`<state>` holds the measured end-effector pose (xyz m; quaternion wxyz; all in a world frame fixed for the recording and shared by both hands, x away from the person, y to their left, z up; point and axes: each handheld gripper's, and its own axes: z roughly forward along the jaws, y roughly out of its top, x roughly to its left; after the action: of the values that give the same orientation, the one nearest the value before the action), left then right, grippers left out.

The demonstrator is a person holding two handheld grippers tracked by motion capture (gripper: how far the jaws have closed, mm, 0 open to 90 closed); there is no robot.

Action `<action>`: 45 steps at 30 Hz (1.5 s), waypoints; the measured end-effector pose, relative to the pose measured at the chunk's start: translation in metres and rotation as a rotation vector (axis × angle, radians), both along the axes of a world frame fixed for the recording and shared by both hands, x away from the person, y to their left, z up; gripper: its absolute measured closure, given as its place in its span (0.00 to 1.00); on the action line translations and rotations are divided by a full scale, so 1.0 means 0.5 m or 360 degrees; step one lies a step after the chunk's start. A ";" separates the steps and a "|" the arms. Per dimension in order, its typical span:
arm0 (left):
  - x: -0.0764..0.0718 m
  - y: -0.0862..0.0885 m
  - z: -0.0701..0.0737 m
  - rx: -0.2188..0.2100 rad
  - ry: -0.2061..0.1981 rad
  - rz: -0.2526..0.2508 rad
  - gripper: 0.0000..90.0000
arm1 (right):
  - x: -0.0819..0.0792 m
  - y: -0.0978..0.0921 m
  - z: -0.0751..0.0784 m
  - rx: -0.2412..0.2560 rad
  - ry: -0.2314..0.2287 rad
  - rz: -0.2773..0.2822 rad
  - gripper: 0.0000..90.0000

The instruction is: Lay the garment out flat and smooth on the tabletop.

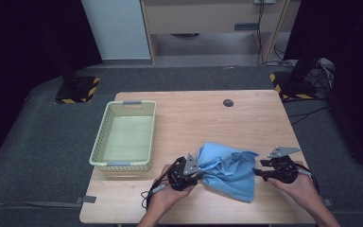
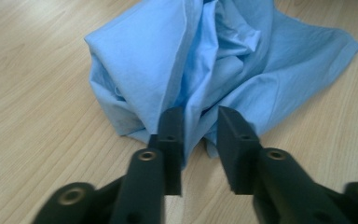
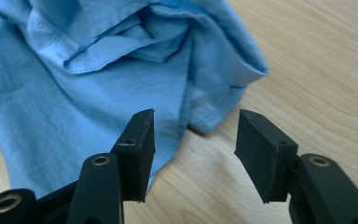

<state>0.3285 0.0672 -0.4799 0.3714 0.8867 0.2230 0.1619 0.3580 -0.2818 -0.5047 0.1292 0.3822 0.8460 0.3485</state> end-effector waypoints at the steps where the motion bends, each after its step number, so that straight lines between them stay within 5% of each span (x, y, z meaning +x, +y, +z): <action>1: -0.002 0.000 0.003 -0.0008 -0.0005 0.0000 0.72 | -0.002 0.003 -0.001 0.0002 0.0000 0.0010 0.52; 11: -0.015 -0.003 0.029 -0.0125 -0.0003 -0.0007 0.63 | 0.001 0.031 -0.018 -0.0016 0.0027 0.0029 0.54; 18: -0.018 -0.014 0.054 -0.0229 -0.0043 0.0001 0.62 | 0.009 0.038 -0.026 -0.0027 0.0055 0.0009 0.65; 28: 0.021 -0.032 0.081 -0.0297 -0.0113 0.0069 0.62 | 0.013 0.047 -0.029 -0.0053 0.0047 0.0029 0.79; 39: 0.090 -0.057 0.045 -0.0196 -0.0058 0.0105 0.64 | 0.010 0.047 -0.025 -0.0032 0.0043 0.0046 0.88; 45: 0.114 -0.075 0.031 -0.0143 -0.0003 0.0055 0.67 | 0.009 0.051 -0.027 -0.0041 0.0043 0.0069 0.92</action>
<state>0.3855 0.0297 -0.4643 0.4082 0.8649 0.2449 0.1591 0.3627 -0.2561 -0.5184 0.1150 0.3668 0.8603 0.3350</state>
